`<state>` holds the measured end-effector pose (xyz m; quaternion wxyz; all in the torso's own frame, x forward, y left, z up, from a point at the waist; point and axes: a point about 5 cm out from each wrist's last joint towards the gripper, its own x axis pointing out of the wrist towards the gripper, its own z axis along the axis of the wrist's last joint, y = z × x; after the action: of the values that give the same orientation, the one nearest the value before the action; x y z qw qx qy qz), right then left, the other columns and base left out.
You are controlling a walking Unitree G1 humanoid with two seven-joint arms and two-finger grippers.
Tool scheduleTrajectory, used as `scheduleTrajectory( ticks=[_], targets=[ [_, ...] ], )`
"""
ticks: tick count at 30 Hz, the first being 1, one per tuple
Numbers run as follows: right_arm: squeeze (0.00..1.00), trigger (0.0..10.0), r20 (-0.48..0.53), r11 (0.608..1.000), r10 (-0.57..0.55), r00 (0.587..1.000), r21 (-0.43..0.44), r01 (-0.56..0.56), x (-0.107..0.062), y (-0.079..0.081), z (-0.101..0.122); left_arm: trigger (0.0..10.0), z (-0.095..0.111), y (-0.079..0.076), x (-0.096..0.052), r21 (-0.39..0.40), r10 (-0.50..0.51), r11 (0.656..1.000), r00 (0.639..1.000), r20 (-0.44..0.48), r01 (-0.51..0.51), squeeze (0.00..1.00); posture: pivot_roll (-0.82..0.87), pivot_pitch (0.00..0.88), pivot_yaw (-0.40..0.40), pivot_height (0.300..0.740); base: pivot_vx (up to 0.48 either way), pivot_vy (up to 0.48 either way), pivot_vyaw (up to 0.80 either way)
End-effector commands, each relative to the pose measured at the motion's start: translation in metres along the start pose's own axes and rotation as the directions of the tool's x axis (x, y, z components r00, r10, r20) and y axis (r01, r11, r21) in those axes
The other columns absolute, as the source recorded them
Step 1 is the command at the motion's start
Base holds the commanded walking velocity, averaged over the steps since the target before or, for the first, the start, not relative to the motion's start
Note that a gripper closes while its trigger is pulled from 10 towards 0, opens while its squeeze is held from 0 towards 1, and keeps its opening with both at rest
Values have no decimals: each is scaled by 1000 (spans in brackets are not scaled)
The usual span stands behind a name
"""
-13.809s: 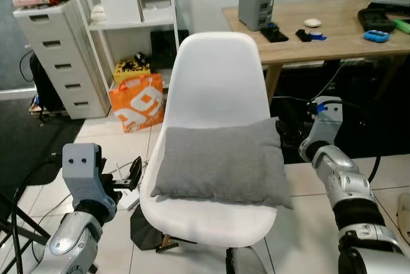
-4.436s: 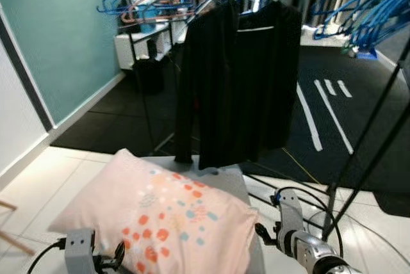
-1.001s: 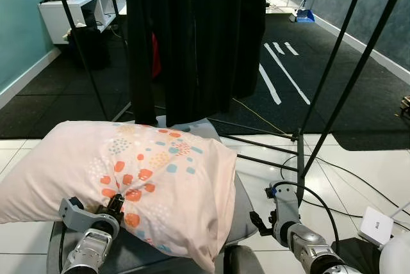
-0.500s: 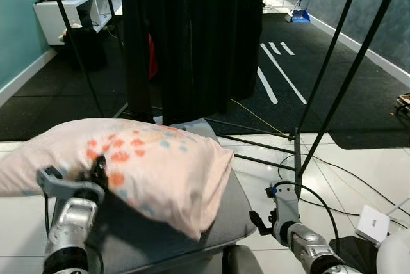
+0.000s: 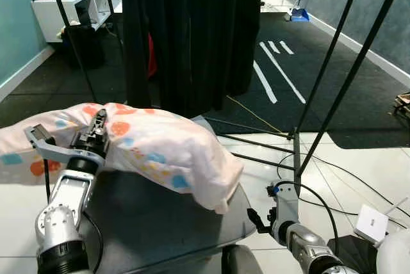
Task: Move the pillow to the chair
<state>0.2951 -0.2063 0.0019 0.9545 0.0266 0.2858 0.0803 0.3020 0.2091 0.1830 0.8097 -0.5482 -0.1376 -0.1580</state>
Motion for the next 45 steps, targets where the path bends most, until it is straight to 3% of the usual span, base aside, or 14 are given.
scheduleTrajectory(
  ticks=[1, 3, 7, 22, 27, 30, 34, 35, 36, 37, 38, 39, 45],
  targets=[
    [0, 10000, 75, 1000, -1, 997, -15, 2, -1, -13, 27, 0, -5, -34, 6, -15, -167, 986, 985, -31, 167, 0, -271, 54, -18, 490, 0, 0, 0],
    [0, 10000, 123, 999, 2, 992, -35, 3, -4, -25, 51, 0, -9, -44, 3, -24, -216, 976, 975, -57, 215, 0, -267, 51, -19, 500, 0, 0, 0],
    [0, 10000, 140, 999, 5, 990, -36, 0, -5, -28, 58, 0, -11, -47, 1, -24, -217, 976, 974, -63, 216, 0, -260, 46, -19, 515, 0, 0, 0],
    [0, 10000, 148, 999, 32, 988, -16, -30, -1, -20, 63, 0, -21, -33, -10, 48, -77, 996, 994, -84, 81, 0, -260, 38, -12, 565, 0, 0, 0],
    [0, 10000, 150, 999, 48, 988, 15, -50, -2, -20, 64, 0, -18, -34, -9, 104, -52, 993, 995, -84, 60, 0, -260, 40, -8, 580, 0, 0, 0],
    [0, 10000, 152, 998, 53, 987, 24, -58, -2, -22, 66, 0, -14, -25, -9, 211, 26, 977, 995, -92, -6, 0, -260, 39, -4, 595, 0, 0, 0],
    [0, 10000, 152, 998, 56, 987, 27, -61, -2, -22, 66, 0, -12, -16, -12, 249, 89, 966, 992, -86, -65, 0, -260, 37, -5, 605, 0, 0, 0],
    [0, 10000, 151, 998, 58, 987, 28, -63, -2, -22, 65, 1020, -11, -12, -13, 261, 114, 961, 990, -78, -90, 0, -260, 38, -6, 610, 0, 0, 0],
    [0, 10000, 151, 998, 58, 987, 28, -63, -2, -22, 65, 1020, -11, -12, -13, 261, 114, 961, 990, -78, -90, 0, -260, 38, -6, 610, 0, 0, 0],
    [0, 10000, 149, 998, 60, 987, 28, -65, -3, -22, 65, 9373, -10, -10, -15, 277, 135, 955, 988, -72, -110, 0, -260, 38, -5, 615, 0, 0, 0],
    [0, 10000, 149, 998, 60, 987, 28, -65, -3, -22, 65, 9373, -10, -10, -15, 277, 135, 955, 988, -72, -110, 0, -260, 38, -5, 615, 0, 0, 0],
    [0, 10000, 147, 997, 62, 987, 28, -67, -3, -22, 65, 10000, -8, -8, -17, 285, 154, 950, 986, -63, -130, 0, -259, 36, -7, 620, 0, 0, 0],
    [0, 10000, 141, 997, 71, 987, 28, -75, -3, -22, 63, 10000, -10, -5, -21, 337, 191, 929, 978, -89, -151, 0, -257, 38, -10, 640, -238, 0, 0]
  ],
)
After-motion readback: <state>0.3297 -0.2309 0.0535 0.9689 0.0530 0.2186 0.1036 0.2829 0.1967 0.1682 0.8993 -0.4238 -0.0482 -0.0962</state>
